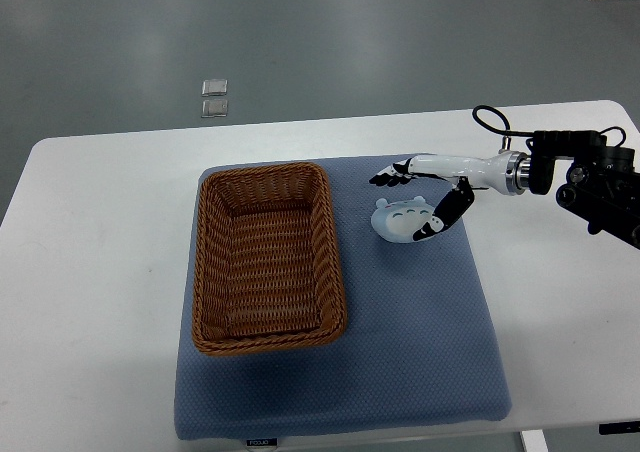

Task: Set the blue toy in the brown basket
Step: 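Lower the right hand over the pale blue plush toy, then close the right hand's fingers around the blue toy and lift it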

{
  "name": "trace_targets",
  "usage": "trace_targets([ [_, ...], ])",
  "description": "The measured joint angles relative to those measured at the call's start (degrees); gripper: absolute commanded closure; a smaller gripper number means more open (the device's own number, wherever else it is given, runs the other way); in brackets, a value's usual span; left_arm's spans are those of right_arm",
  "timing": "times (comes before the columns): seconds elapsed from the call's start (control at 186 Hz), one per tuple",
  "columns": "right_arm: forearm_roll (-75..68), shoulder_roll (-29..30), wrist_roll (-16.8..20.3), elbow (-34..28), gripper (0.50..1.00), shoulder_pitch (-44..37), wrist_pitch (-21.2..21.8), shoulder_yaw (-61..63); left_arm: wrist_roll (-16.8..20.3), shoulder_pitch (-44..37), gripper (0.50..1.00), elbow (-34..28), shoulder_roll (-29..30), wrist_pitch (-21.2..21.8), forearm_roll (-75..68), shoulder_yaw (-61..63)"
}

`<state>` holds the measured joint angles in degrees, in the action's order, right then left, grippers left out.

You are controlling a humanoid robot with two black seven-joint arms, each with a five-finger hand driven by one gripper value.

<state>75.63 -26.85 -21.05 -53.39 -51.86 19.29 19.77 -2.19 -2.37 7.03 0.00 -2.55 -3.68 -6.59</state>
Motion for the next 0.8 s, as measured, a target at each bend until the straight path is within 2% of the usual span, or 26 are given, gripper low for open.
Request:
trace_targets([
  [0.694, 1.79, 0.63, -1.16, 1.31, 0.595, 4.26, -9.63, -0.24, 0.0, -0.01, 0.5, 0.0, 0.0, 0.0, 0.0, 0.0],
  [0.747, 1.8, 0.65, -1.13, 1.52, 0.605, 4.43, -10.32, -0.25, 0.0, 0.0, 0.5, 0.0, 0.0, 0.0, 0.0, 0.0],
  [0.801, 1.8, 0.66, -1.12, 1.66, 0.646, 4.53, -10.85, -0.27, 0.0, 0.0, 0.5, 0.0, 0.0, 0.0, 0.0, 0.0],
])
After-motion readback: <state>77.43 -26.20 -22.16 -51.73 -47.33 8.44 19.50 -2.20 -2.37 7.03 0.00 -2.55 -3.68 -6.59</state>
